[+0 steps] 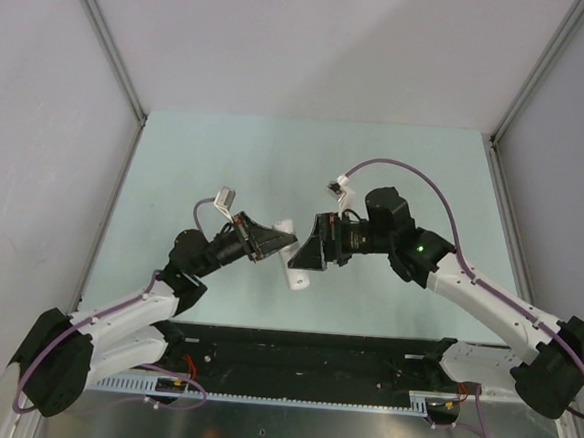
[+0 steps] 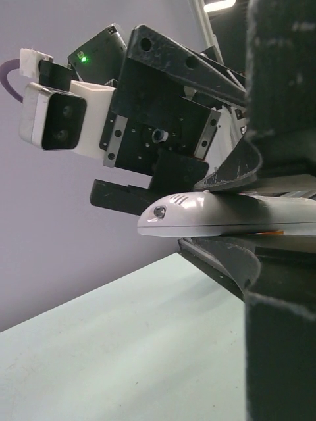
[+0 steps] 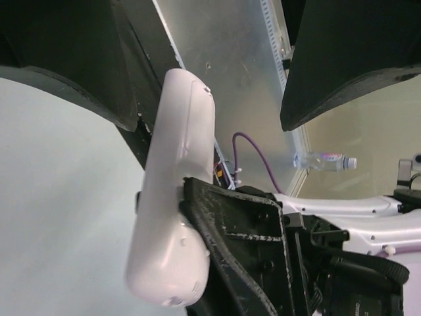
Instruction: Load the batteries into the remote control
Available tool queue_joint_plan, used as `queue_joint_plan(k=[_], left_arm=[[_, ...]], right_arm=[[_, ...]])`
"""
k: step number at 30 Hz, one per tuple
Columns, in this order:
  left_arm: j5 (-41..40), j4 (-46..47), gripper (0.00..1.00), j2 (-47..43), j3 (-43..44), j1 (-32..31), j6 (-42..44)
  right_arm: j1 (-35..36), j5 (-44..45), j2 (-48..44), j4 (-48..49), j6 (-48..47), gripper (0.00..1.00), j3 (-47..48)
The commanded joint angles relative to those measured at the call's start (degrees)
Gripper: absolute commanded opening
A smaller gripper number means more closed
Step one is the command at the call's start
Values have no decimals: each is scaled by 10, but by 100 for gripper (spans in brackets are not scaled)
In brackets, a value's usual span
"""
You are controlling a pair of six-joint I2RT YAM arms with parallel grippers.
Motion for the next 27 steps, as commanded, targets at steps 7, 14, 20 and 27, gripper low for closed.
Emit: queue_joint_plan(k=[7, 14, 20, 27], left_arm=[[18, 32, 0, -34, 28, 4, -13], [10, 32, 0, -47, 29, 3, -16], [10, 32, 0, -50, 30, 3, -16], [10, 33, 0, -54, 30, 2, -15]], right_arm=[[23, -18, 24, 90, 24, 64, -29], [23, -33, 27, 112, 33, 41, -45], [25, -36, 28, 129, 47, 4, -63], [25, -34, 28, 133, 53, 0, -76]])
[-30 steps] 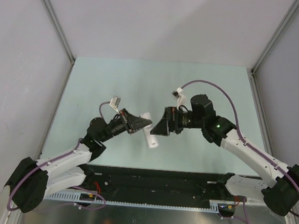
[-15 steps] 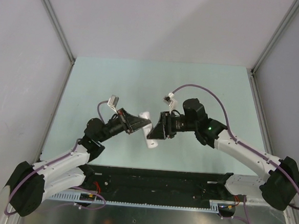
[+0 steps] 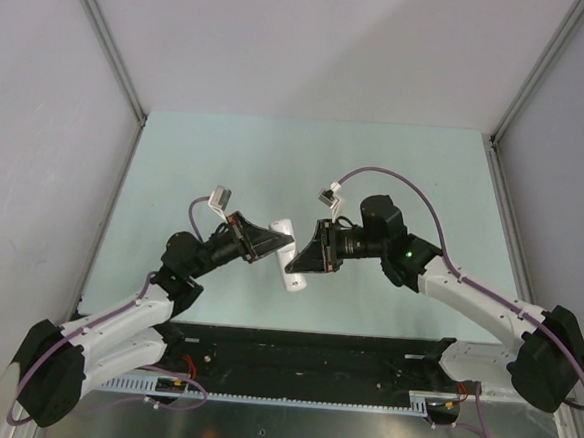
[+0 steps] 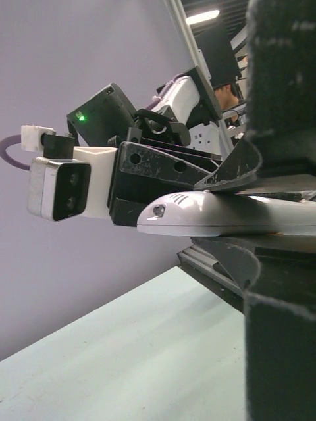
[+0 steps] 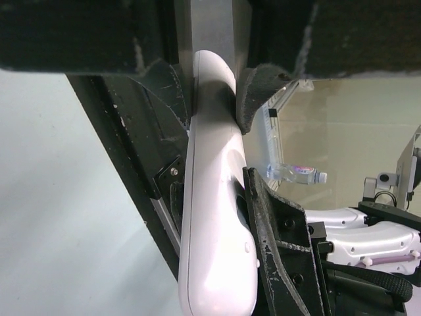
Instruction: Load the batteries into the remote control
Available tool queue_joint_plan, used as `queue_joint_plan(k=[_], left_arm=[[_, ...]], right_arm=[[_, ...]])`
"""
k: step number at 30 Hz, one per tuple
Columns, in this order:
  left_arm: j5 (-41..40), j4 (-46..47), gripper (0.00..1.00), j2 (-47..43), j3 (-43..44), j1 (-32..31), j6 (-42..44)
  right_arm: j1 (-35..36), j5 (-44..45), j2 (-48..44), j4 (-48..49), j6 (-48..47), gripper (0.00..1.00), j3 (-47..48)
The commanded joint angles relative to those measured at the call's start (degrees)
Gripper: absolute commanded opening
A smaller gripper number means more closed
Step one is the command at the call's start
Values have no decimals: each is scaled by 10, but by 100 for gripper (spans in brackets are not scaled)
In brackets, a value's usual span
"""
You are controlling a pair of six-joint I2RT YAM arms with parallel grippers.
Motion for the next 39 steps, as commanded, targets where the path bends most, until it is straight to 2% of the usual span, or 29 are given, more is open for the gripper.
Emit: queue_joint_plan(k=[1, 3, 5, 6, 8, 13, 17, 21, 23, 24, 25, 28, 31, 34, 35, 37, 39], left_arm=[[-11, 32, 0, -11, 26, 0, -5], [-11, 32, 0, -11, 25, 1, -3], [-9, 32, 0, -11, 22, 0, -3], [-8, 33, 0, -11, 22, 0, -2], [-6, 33, 0, -11, 19, 0, 0], [-5, 33, 0, -15, 11, 0, 2], [-4, 32, 0, -12, 11, 0, 9], [-3, 32, 0, -2, 13, 1, 17], [3, 32, 0, 11, 23, 1, 21], [2, 31, 0, 14, 25, 1, 27], [0, 31, 0, 18, 29, 1, 30], [-7, 20, 0, 27, 34, 1, 42], [-14, -8, 0, 31, 49, 2, 64], [-41, -92, 0, 26, 86, 1, 118], [-57, -170, 0, 23, 100, 1, 137], [-100, -270, 0, 26, 156, 1, 203], [-178, -398, 0, 37, 194, 0, 260]], right_arm=[[3, 28, 1, -6, 5, 0, -13], [-5, 18, 0, -6, 12, 19, -13], [-8, 15, -6, 13, 21, 33, -13], [-12, 14, -10, 14, 24, 44, -13], [-15, 4, -12, 21, 32, 54, -13], [-25, -18, -18, 38, 42, 65, -14], [-31, -25, -25, 46, 45, 81, -15], [-37, -13, -46, 36, 39, 82, -20], [-28, 44, -59, 15, 21, 80, -19], [-24, 72, -66, -29, 0, 80, -11], [-19, 139, -82, -54, -15, 80, -4], [-5, 233, -86, -153, -47, 81, 32], [-3, 289, -90, -208, -66, 81, 45], [4, 360, -110, -246, -69, 80, 50], [3, 378, -118, -256, -70, 80, 50], [2, 426, -122, -288, -69, 79, 55], [2, 470, -129, -315, -69, 79, 57]])
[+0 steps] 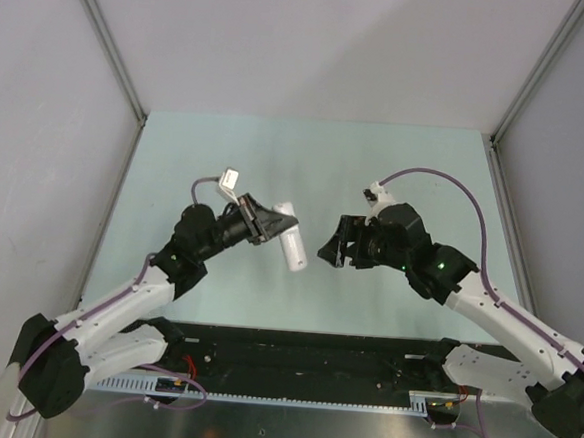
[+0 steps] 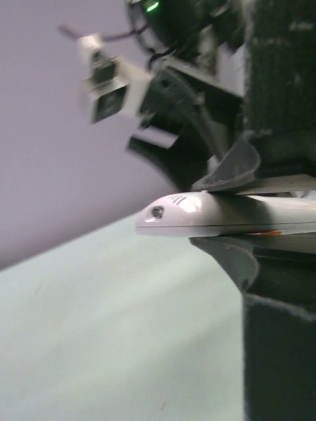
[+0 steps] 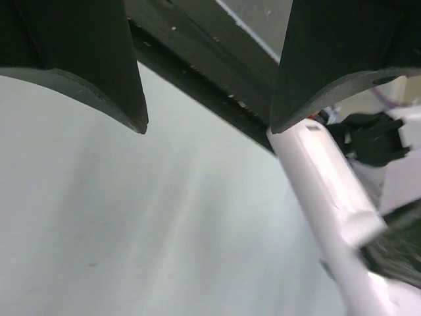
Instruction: Load the batteries into the remote control
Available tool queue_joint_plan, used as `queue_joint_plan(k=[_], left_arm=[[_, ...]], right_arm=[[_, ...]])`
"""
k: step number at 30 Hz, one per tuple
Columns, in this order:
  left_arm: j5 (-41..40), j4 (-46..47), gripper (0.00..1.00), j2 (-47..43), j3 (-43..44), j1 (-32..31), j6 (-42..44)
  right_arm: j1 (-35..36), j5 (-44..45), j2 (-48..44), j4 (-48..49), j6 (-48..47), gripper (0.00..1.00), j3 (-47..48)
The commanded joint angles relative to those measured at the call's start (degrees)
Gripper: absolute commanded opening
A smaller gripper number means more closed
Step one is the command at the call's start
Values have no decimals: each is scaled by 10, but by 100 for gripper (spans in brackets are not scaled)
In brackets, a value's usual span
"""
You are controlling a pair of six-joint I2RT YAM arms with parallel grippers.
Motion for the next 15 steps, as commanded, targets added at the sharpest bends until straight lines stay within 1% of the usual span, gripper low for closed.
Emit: queue_joint_plan(k=[1, 2, 3, 5, 7, 9, 10, 14, 15], left_arm=[[-149, -261, 0, 26, 137, -2, 149], [-200, -330, 0, 39, 156, -3, 164], [-229, -363, 0, 77, 192, -5, 193], [-293, -448, 0, 117, 229, -6, 206], [-327, -476, 0, 167, 259, -8, 224], [-362, -493, 0, 194, 273, -10, 233], [-372, -503, 0, 221, 279, -10, 234], [-424, -533, 0, 284, 313, -11, 249], [-447, -540, 0, 300, 331, -12, 255]], right_arm=[[3, 163, -21, -85, -15, 79, 31], [3, 174, -21, -98, -16, 78, 31], [3, 200, -22, -104, -16, 78, 31], [6, 217, -24, -117, -20, 78, 31], [7, 231, -28, -122, -24, 78, 31], [8, 240, -33, -128, -28, 78, 31], [7, 239, -35, -128, -31, 78, 31], [7, 239, -42, -136, -40, 78, 31], [8, 240, -43, -137, -43, 78, 31]])
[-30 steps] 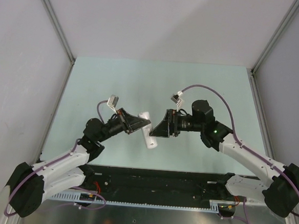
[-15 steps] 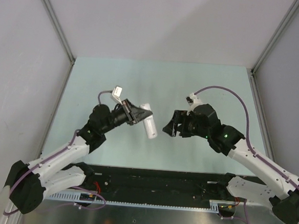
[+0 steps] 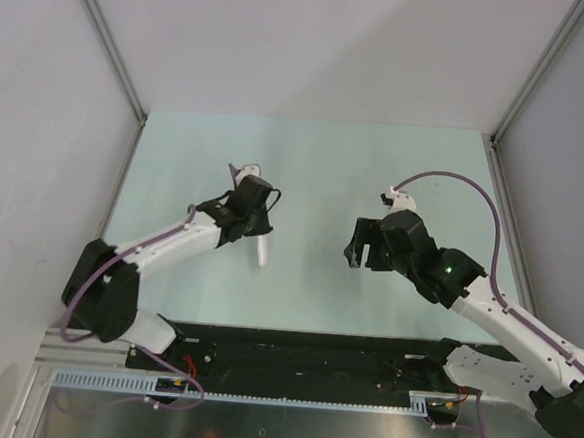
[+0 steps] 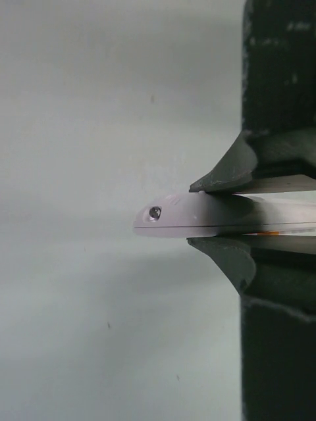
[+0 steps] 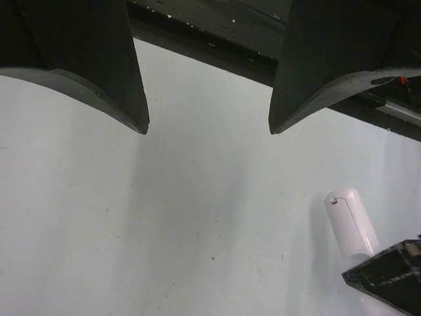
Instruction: Load the batteries into the remote control
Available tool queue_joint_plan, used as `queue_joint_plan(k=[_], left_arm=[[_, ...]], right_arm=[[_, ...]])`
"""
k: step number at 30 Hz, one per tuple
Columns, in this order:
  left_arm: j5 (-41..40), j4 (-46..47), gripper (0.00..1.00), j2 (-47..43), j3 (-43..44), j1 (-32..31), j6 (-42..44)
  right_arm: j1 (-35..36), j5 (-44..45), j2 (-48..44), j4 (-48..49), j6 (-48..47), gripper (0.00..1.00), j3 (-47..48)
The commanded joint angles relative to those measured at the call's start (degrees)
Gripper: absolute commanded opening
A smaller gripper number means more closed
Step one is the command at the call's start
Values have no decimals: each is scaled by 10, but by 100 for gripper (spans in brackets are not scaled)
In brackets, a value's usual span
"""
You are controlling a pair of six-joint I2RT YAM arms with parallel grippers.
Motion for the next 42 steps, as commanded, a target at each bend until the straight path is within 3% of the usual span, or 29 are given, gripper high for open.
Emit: queue_joint_plan(k=[1, 14, 24, 34, 37, 42], left_arm=[[-116, -76, 0, 51, 75, -5, 40], [-285, -183, 0, 256, 236, -5, 42], [-282, -236, 0, 371, 346, 1, 44], [-245, -232, 42, 382, 347, -1, 37], [-241, -232, 52, 383, 353, -6, 38], [-230, -232, 59, 380, 359, -12, 35]], right_arm=[[3, 31, -21, -12, -18, 78, 24], [-1, 11, -52, 2, -18, 78, -5], [-21, 4, -91, -22, -26, 78, -6], [-46, -9, -101, -28, -31, 78, -12], [-48, -14, -100, -25, -30, 78, -14], [-50, -14, -101, -25, -24, 78, -19]])
